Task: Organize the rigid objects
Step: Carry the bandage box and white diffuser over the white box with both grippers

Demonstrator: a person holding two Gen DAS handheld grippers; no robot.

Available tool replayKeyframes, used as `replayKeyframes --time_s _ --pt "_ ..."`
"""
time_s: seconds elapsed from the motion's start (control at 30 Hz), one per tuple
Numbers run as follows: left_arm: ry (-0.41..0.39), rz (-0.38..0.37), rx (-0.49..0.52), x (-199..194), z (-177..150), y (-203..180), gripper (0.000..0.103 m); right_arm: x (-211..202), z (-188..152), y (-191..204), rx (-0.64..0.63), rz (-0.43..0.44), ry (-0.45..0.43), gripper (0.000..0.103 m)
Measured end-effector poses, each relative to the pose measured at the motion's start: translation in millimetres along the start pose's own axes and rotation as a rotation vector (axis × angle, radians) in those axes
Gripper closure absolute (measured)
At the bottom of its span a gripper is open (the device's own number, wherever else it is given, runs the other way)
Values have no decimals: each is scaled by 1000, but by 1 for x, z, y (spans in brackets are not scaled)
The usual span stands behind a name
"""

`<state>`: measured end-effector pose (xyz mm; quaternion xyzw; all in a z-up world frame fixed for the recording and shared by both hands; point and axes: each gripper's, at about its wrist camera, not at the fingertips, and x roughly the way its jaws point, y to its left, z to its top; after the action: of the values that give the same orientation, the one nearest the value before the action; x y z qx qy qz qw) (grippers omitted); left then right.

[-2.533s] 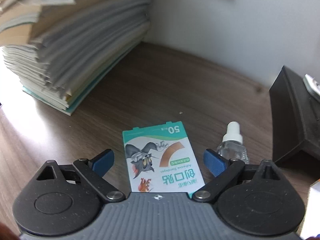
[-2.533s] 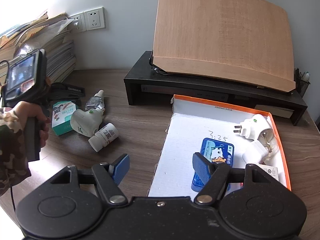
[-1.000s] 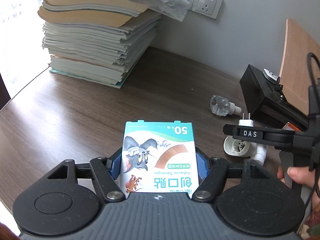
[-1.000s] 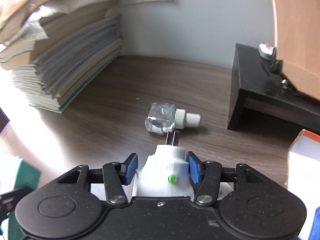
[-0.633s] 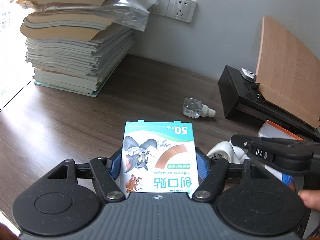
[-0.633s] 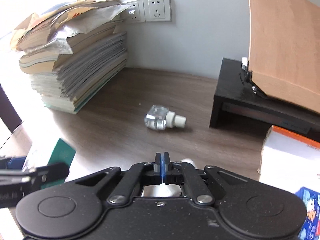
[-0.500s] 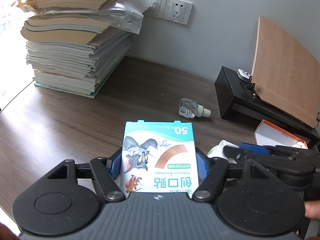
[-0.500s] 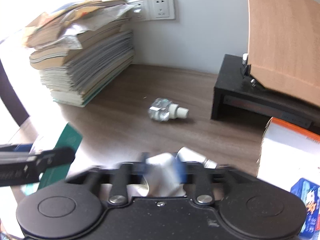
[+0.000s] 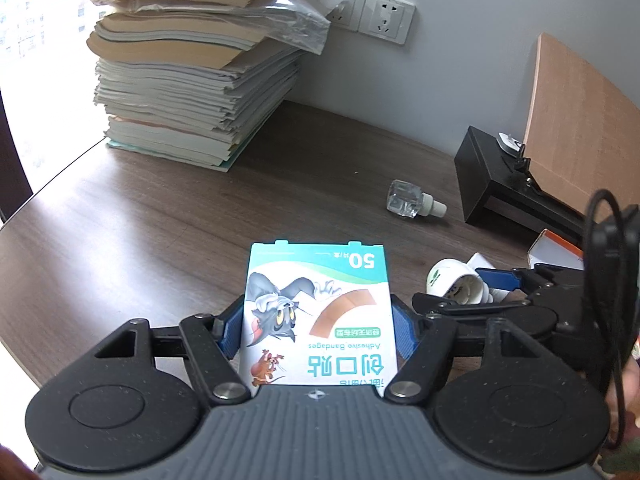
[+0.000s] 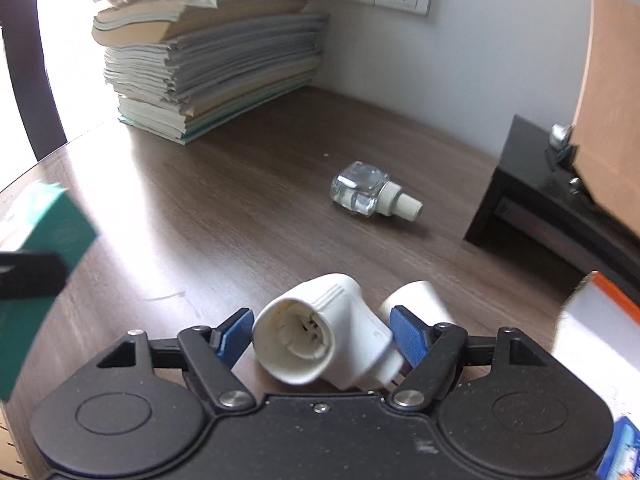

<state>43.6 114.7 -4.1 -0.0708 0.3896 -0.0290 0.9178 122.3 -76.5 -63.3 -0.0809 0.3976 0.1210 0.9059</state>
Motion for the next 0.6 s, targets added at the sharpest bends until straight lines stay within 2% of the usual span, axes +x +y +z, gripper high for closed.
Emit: replayKeyframes --time_s 0.07,0.3,0.6 --pt "0 8 -6 -2 -1 2 32 8 -2 3 -19 1 23 16" --pt "-12 9 -13 -6 1 4 32 -11 -11 6 27 -2 -34 17" --pt "-25 -54 47 -11 6 -26 32 -88 -15 -12 184 -41 -128 17"
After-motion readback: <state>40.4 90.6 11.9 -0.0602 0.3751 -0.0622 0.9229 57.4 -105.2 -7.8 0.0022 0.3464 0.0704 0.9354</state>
